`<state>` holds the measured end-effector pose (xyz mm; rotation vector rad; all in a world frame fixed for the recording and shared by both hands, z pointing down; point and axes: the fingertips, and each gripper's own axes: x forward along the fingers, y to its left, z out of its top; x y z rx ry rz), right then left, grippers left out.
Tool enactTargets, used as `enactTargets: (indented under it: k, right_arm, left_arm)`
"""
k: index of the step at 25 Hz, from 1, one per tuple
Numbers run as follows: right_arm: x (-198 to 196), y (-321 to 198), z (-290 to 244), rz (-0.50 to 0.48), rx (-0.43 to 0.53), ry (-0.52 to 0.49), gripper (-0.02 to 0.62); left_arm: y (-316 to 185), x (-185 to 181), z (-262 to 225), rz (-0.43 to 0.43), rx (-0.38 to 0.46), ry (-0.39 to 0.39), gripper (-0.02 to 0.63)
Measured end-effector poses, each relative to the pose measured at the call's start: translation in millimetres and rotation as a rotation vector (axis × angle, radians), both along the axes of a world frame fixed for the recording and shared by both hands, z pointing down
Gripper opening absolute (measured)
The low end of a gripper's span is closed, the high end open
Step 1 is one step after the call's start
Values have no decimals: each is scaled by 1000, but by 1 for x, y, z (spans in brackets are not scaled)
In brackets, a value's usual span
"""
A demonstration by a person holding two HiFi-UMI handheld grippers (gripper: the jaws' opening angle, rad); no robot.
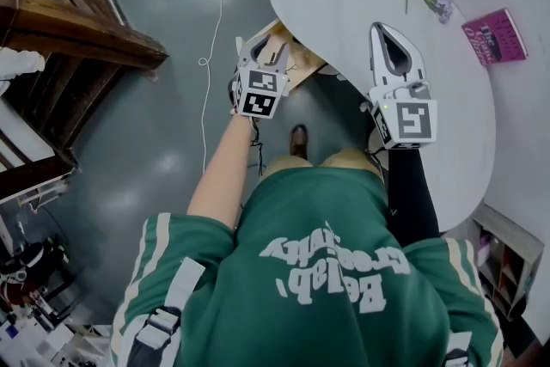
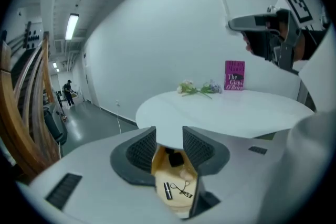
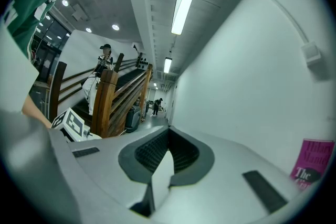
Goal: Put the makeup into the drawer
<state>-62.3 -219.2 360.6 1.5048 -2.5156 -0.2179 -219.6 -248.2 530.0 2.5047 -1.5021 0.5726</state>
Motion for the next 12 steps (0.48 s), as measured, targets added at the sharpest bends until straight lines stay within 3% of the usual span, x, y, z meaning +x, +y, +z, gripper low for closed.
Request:
enactTargets:
  k: [8,12]
  right_arm:
    - [-26,-4,-18,-44,50,-34,9]
    - [-32,-3,-20,-52,58,-45,9]
  left_arm:
    - [-1,-14,-154,-20,279,70,166]
    - [8,-16,-195,-12,366,79,166]
